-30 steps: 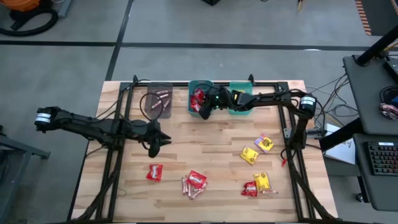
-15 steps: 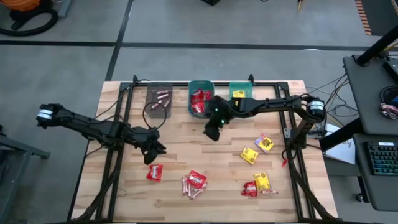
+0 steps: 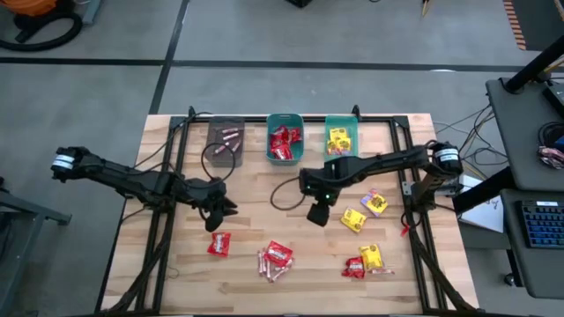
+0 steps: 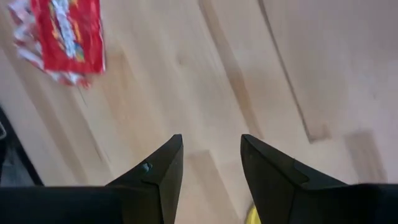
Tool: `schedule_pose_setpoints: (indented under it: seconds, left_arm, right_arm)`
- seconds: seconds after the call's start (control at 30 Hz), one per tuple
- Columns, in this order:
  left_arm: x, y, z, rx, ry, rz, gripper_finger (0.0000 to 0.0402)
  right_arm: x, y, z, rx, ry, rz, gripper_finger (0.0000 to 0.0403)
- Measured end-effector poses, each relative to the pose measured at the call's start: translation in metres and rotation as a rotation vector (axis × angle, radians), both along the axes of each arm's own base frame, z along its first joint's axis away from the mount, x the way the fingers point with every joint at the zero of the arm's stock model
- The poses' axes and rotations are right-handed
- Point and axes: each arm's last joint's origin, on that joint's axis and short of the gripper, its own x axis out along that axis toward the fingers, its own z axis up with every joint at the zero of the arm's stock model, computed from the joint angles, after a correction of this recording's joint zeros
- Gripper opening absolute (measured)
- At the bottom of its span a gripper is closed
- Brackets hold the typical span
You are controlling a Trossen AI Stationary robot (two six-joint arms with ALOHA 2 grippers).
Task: Sort candy
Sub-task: Put the yellow candy on the light green bin
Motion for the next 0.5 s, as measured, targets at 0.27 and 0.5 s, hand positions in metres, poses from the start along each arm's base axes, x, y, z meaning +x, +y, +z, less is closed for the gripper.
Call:
schedule_pose_setpoints:
  seconds: [0.27,0.5]
  left_arm:
    - [0.008,0.001,0.012,0.141,-0.164,-0.021,0.0097]
    - [0.012,0.002,0.021,0.285,-0.264,-0.018,0.0097]
  right_arm:
    - [-0.013,0.017,-0.003,-0.035,0.159,-0.044,0.0152]
    - [-0.028,0.027,-0.005,-0.085,0.324,-0.127,0.0153]
